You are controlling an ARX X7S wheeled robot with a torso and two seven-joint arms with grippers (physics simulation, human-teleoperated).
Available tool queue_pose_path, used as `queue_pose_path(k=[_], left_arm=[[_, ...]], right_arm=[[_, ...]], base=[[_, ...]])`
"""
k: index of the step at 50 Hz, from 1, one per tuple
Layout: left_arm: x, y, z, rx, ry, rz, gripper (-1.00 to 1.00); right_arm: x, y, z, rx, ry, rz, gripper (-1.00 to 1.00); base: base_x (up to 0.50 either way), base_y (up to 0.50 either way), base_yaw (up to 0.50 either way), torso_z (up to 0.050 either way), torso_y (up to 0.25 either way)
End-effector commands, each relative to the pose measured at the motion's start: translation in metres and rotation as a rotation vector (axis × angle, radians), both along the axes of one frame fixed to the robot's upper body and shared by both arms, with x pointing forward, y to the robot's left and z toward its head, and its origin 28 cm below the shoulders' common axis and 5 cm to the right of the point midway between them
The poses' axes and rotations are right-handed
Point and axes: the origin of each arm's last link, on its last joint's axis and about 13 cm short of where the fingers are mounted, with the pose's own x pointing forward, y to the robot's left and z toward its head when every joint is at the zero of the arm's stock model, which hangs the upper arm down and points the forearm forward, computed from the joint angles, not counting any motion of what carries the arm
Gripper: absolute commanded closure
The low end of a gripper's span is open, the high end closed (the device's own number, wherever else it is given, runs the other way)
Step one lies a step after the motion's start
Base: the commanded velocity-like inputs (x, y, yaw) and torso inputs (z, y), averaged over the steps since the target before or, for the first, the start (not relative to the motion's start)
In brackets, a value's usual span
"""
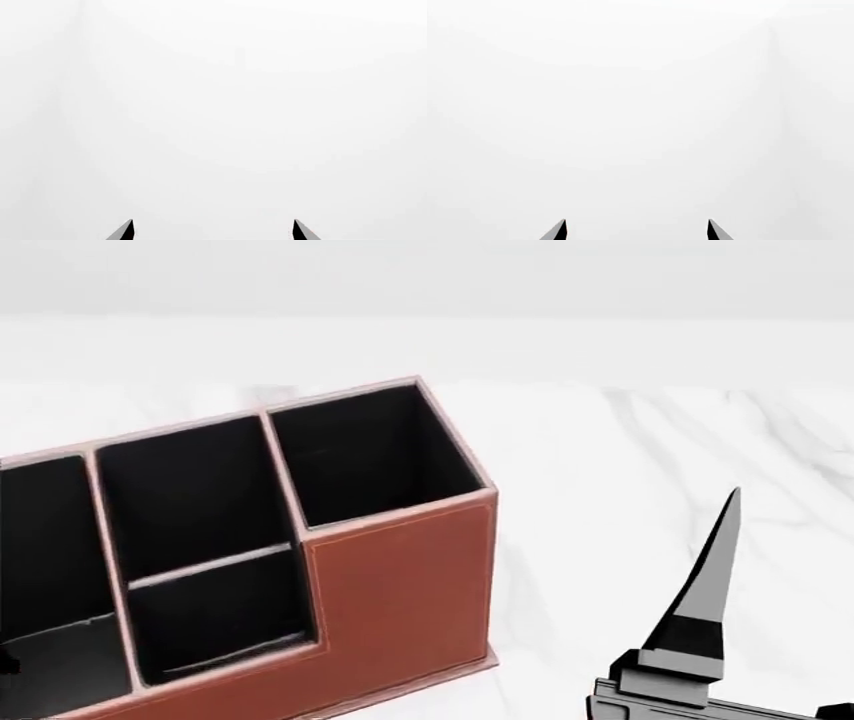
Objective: Pick up the book and place it in the front compartment of the caddy.
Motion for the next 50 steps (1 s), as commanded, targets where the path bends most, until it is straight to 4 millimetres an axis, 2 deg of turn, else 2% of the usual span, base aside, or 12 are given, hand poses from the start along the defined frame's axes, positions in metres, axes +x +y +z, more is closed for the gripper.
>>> queue_pose_path(k=[1, 9, 12, 13, 26, 33, 50], left_arm=[[-0.0017, -0.0003, 0.0023, -0.001, -0.004, -0.006, -1.0], [-0.0028, -0.0001, 0.0043, -0.002, -0.008, -0.005, -1.0], [-0.0026, -0.0001, 0.0043, -0.004, -0.009, -0.006, -1.0], [-0.0024, -0.0002, 0.004, -0.004, -0.009, -0.006, -1.0], [-0.0031, -0.0004, 0.0045, -0.005, -0.011, -0.007, -1.0], [-0.0023, -0.0002, 0.0059, -0.026, 0.029, -0.011, -1.0], [-0.0037, -0.0004, 0.0069, -0.024, 0.04, -0.023, -1.0]], right_arm=[[-0.0002, 0.0001, -0.0001, 0.001, 0.002, 0.002, -1.0], [-0.0001, -0.0003, -0.0003, 0.009, -0.01, -0.019, -1.0], [-0.001, -0.0015, 0.0, 0.037, -0.017, -0.004, -1.0], [0.0003, -0.0011, -0.0011, -0.022, 0.015, -0.027, -1.0], [-0.0012, 0.0002, -0.0002, 0.008, -0.012, -0.014, -1.0], [-0.0021, -0.0006, 0.0002, 0.02, -0.017, -0.005, -1.0], [-0.0016, 0.0, -0.0005, 0.001, -0.014, -0.006, -1.0]], base=[[0.5, 0.0, 0.0, 0.0, 0.0], [0.46, 0.0, 0.0, 0.0, 0.001], [0.0, 0.0, 0.0, 0.0, 0.004], [0.0, 0.07, 0.0, 0.0, 0.0], [0.0, 0.5, 0.0, 0.0, 0.0], [0.0, 0.0, 0.0, 0.0, 0.0], [0.0, 0.0, 0.0, 0.048, 0.0]])
